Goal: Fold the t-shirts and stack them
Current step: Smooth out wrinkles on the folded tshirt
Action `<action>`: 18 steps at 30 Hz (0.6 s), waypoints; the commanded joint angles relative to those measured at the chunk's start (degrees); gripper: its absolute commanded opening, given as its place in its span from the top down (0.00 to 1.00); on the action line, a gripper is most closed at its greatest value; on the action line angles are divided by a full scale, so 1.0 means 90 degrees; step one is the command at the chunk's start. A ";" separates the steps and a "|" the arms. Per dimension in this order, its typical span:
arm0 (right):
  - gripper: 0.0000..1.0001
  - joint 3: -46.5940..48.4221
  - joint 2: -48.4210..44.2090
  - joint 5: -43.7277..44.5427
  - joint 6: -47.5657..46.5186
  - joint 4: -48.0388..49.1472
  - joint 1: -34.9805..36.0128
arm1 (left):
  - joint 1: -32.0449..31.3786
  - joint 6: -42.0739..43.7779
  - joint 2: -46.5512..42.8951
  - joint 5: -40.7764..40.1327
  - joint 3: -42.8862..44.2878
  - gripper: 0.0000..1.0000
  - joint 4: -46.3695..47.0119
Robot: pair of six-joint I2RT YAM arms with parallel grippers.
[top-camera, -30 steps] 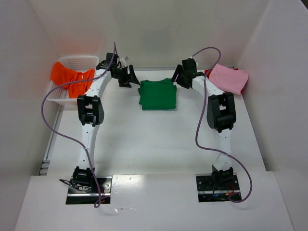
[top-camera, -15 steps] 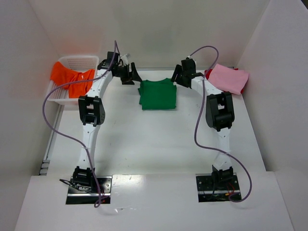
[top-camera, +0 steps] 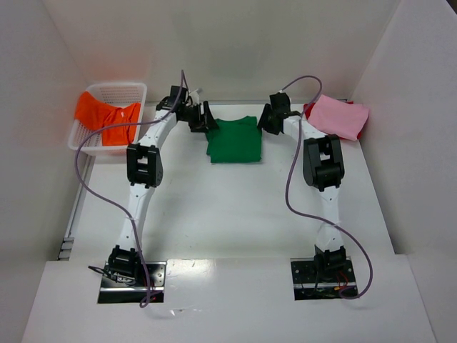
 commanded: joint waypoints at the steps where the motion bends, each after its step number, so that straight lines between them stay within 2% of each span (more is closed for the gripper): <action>1: 0.47 0.0422 0.0179 -0.0077 -0.0051 0.0099 -0.0048 | -0.0078 -0.0223 0.0155 0.0153 0.0353 0.26 0.0452; 10: 0.59 0.0678 0.0370 -0.0388 0.0008 0.0167 -0.0048 | -0.0078 -0.0473 0.0200 0.0211 0.0431 0.33 0.0710; 14: 0.65 0.0692 0.0387 -0.0461 0.0008 0.0167 -0.0048 | -0.0078 -0.0546 0.0272 0.0211 0.0490 0.43 0.0762; 18: 0.70 0.0692 0.0429 -0.0529 0.0008 0.0226 -0.0048 | -0.0078 -0.0655 0.0383 0.0153 0.0490 0.49 0.0822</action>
